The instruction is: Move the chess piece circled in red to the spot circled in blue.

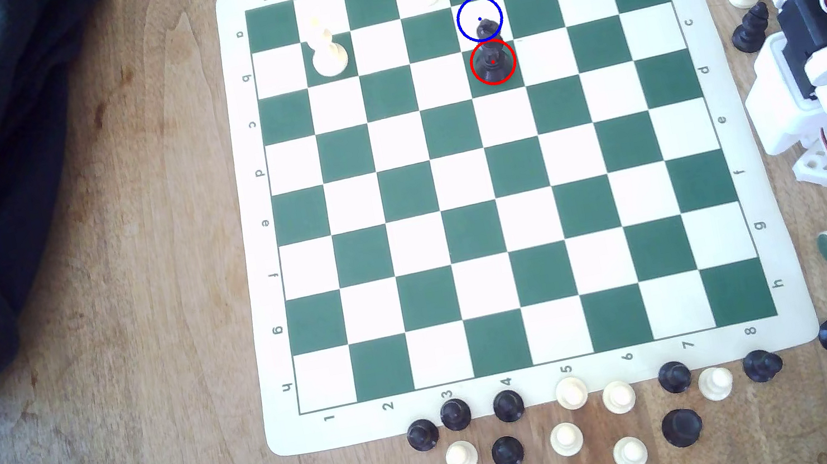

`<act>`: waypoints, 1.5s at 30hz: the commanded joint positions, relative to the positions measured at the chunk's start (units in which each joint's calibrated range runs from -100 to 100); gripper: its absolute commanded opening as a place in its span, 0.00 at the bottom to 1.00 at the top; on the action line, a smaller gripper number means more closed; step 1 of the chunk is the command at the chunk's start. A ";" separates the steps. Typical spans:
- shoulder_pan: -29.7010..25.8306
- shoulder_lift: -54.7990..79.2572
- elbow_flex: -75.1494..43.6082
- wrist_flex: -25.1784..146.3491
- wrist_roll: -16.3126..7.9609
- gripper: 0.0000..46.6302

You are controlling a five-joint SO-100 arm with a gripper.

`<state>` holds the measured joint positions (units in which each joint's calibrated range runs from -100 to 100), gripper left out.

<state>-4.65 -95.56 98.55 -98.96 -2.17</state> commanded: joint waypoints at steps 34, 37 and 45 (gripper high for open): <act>25.18 25.02 -58.39 156.70 -1.32 0.01; 23.07 30.45 -66.10 165.96 -3.08 0.01; 21.58 44.37 -72.26 172.43 -6.69 0.28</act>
<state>17.99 -57.44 32.76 71.47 -7.74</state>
